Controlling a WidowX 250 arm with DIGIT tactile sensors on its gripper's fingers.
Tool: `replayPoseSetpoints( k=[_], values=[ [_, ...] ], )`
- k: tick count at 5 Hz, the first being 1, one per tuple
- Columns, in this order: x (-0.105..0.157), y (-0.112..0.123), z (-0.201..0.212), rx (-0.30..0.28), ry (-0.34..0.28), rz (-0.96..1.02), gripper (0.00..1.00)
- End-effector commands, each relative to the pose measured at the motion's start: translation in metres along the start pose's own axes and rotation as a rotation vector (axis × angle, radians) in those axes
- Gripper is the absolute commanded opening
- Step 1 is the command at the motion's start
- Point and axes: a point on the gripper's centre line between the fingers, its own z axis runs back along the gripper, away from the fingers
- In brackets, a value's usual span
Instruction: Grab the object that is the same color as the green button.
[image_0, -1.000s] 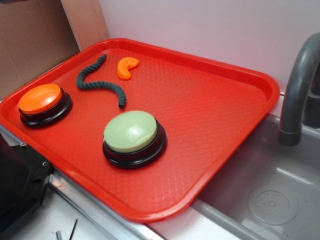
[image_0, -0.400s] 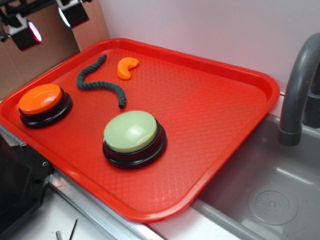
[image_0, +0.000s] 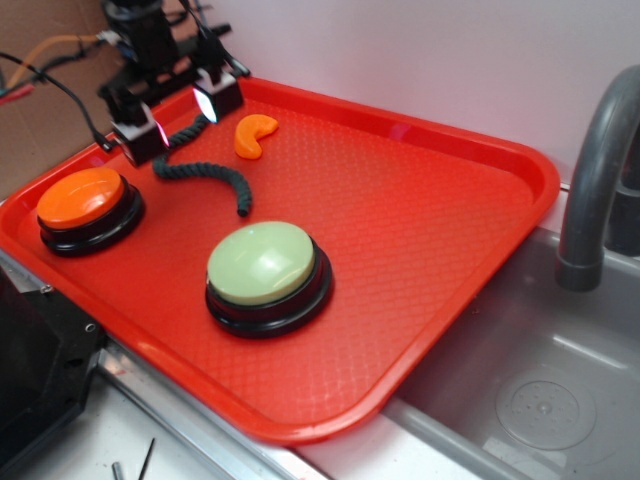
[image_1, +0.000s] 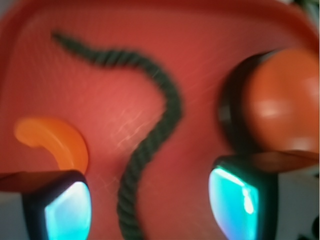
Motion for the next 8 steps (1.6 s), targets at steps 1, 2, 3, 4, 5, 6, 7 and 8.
replayPoseSetpoints(
  k=[1, 2, 3, 4, 5, 6, 7, 8],
  values=[
    [0.002, -0.005, -0.011, -0.022, -0.118, -0.043, 1.00],
    [-0.009, -0.007, -0.018, 0.007, -0.112, -0.068, 1.00],
    [-0.014, -0.007, -0.024, 0.019, -0.109, -0.078, 1.00],
    [-0.019, -0.005, -0.029, 0.017, -0.118, -0.071, 0.00],
    [-0.018, -0.006, -0.025, 0.006, -0.125, -0.061, 0.00],
    [-0.020, -0.003, -0.023, -0.005, -0.098, -0.080, 0.00],
    [-0.023, -0.001, -0.018, -0.034, -0.045, -0.150, 0.00],
    [-0.024, 0.005, 0.000, -0.097, 0.063, -0.238, 0.00]
  ],
)
